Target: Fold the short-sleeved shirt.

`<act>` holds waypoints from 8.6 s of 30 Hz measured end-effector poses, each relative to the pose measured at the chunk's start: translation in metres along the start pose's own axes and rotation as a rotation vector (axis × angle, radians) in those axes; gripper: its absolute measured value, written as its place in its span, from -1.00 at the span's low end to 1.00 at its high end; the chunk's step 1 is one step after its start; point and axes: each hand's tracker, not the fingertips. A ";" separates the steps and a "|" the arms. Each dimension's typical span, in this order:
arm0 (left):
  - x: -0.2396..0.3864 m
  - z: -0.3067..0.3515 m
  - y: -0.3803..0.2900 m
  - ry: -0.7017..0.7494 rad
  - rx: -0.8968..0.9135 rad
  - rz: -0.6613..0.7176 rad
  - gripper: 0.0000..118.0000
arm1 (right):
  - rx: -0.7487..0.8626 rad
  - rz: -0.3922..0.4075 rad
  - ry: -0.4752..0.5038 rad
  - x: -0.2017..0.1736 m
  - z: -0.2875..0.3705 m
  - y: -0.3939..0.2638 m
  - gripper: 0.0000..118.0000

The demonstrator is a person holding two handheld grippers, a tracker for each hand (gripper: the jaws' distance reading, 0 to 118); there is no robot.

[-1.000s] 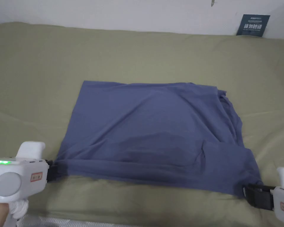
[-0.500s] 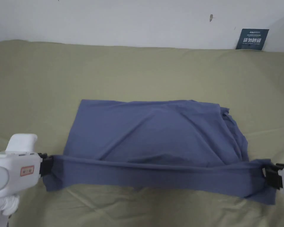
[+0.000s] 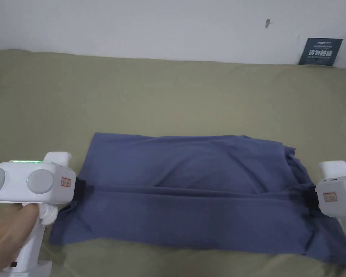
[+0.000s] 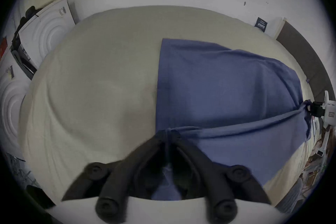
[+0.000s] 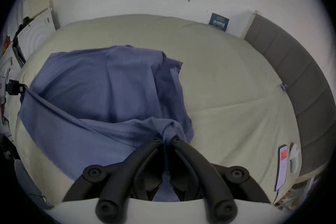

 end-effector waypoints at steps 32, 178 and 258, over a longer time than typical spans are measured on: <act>0.010 0.037 -0.078 0.060 0.021 0.008 -0.90 | 0.034 -0.202 0.030 0.029 0.053 -0.104 1.00; -0.008 0.164 -0.136 -0.194 0.360 0.161 -0.98 | 0.648 -0.053 -0.043 -0.166 0.170 -0.123 -1.00; 0.126 0.040 -0.090 -0.546 -0.220 0.079 0.57 | 0.621 -0.049 0.029 -0.168 0.173 -0.116 -1.00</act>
